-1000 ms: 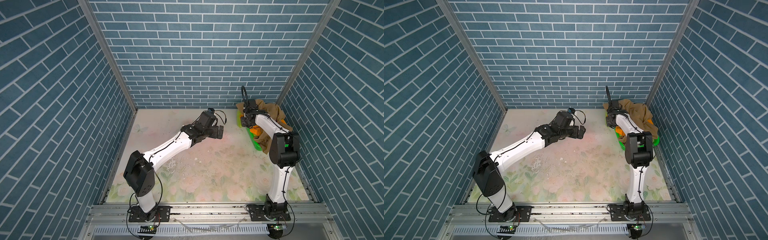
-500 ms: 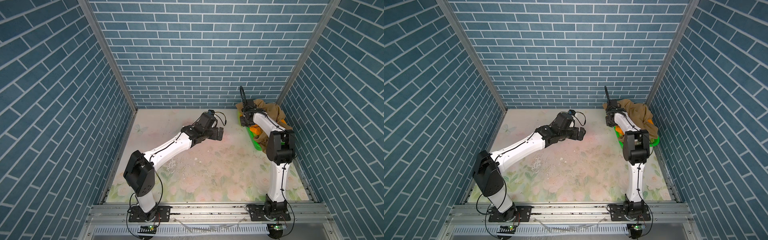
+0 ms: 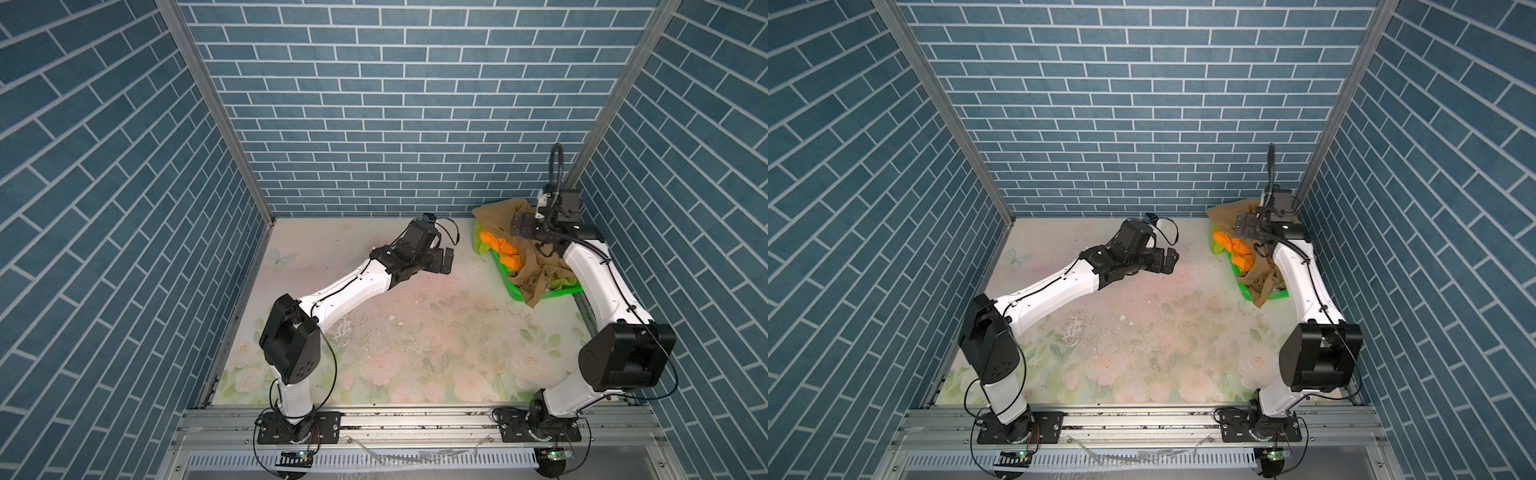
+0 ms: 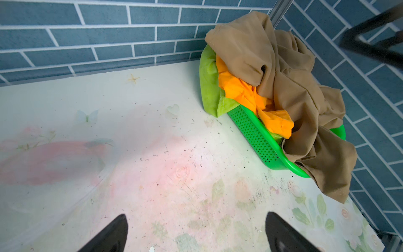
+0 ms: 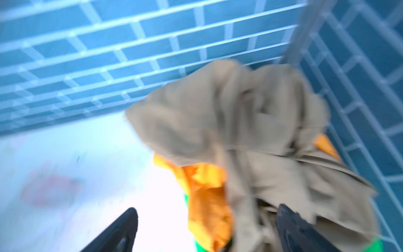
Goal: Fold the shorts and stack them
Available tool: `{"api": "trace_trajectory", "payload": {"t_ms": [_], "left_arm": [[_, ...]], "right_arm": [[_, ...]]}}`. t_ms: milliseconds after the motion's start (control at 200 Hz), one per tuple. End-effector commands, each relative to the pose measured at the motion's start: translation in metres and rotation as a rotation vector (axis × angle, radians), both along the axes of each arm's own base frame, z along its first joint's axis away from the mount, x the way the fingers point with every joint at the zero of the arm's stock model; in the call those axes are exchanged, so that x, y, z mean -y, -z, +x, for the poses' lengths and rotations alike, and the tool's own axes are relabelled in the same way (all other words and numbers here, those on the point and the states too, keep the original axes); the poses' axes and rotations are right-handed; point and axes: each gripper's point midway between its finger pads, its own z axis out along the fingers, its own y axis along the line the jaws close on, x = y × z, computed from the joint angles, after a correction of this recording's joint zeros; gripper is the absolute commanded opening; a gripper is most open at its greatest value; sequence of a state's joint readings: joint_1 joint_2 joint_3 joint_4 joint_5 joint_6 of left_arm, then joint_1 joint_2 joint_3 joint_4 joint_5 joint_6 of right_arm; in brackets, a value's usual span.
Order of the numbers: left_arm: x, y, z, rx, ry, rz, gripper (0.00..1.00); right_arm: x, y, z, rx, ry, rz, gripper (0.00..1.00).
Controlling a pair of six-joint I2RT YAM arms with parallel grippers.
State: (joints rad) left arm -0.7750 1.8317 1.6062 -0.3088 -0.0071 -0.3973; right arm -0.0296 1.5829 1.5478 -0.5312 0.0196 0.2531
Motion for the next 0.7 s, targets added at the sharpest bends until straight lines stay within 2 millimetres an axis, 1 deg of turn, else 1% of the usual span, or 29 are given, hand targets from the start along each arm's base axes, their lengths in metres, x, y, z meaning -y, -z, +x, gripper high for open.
{"api": "trace_trajectory", "payload": {"t_ms": [0,65,120,170,245,305,330,365,405,435,445,450,455,475,500,510,515,525,575,640,695], "left_arm": [[0.018,-0.006,0.009,0.054,0.028,-0.007,1.00],[0.028,-0.003,0.010,0.047,0.049,-0.005,1.00],[0.036,-0.001,0.010,0.044,0.067,0.000,1.00],[0.042,0.003,0.009,0.041,0.084,0.010,1.00],[0.046,0.006,0.009,0.041,0.092,0.022,1.00],[0.045,0.011,0.008,0.033,0.090,0.027,1.00],[0.044,0.013,0.008,0.032,0.088,0.032,1.00],[0.043,0.015,0.007,0.029,0.087,0.035,0.99],[0.041,0.017,0.006,0.028,0.087,0.040,1.00],[0.040,0.018,0.005,0.029,0.086,0.043,1.00],[0.039,0.018,0.005,0.029,0.087,0.044,1.00],[0.039,0.018,0.004,0.030,0.087,0.044,1.00],[0.039,0.018,0.004,0.030,0.087,0.045,1.00],[0.038,0.019,0.004,0.031,0.086,0.048,1.00],[0.036,0.019,0.003,0.031,0.085,0.051,1.00],[0.036,0.019,0.003,0.034,0.084,0.051,1.00],[0.036,0.019,0.003,0.034,0.085,0.053,1.00],[0.035,0.020,0.003,0.035,0.083,0.054,1.00],[0.033,0.020,0.003,0.036,0.080,0.058,1.00],[0.032,0.019,0.002,0.039,0.079,0.058,0.99],[0.033,0.017,0.002,0.042,0.077,0.054,1.00]], "right_arm": [[0.025,0.059,-0.002,-0.125,0.091,0.197,0.99],[0.035,0.077,0.001,-0.132,0.105,0.268,0.99],[0.037,0.095,0.007,-0.143,0.096,0.320,0.99],[0.035,0.105,0.013,-0.158,0.074,0.360,0.99],[0.032,0.122,0.021,-0.188,0.054,0.388,0.98],[0.036,0.134,0.025,-0.206,0.067,0.387,0.94],[0.037,0.138,0.026,-0.210,0.072,0.385,0.91],[0.038,0.141,0.028,-0.211,0.075,0.383,0.86],[0.040,0.147,0.029,-0.217,0.083,0.380,0.76],[0.042,0.149,0.030,-0.219,0.088,0.380,0.65],[0.042,0.148,0.030,-0.218,0.088,0.380,0.58],[0.042,0.148,0.030,-0.218,0.088,0.380,0.58],[0.043,0.149,0.030,-0.217,0.089,0.381,0.53],[0.043,0.148,0.031,-0.215,0.091,0.384,0.43],[0.043,0.147,0.031,-0.210,0.091,0.388,0.33],[0.043,0.145,0.031,-0.207,0.091,0.388,0.30],[0.043,0.145,0.031,-0.207,0.091,0.388,0.30],[0.043,0.145,0.031,-0.204,0.091,0.390,0.26],[0.042,0.135,0.030,-0.185,0.085,0.395,0.16],[0.040,0.121,0.028,-0.153,0.078,0.398,0.10],[0.040,0.100,0.026,-0.105,0.074,0.391,0.02]]}}
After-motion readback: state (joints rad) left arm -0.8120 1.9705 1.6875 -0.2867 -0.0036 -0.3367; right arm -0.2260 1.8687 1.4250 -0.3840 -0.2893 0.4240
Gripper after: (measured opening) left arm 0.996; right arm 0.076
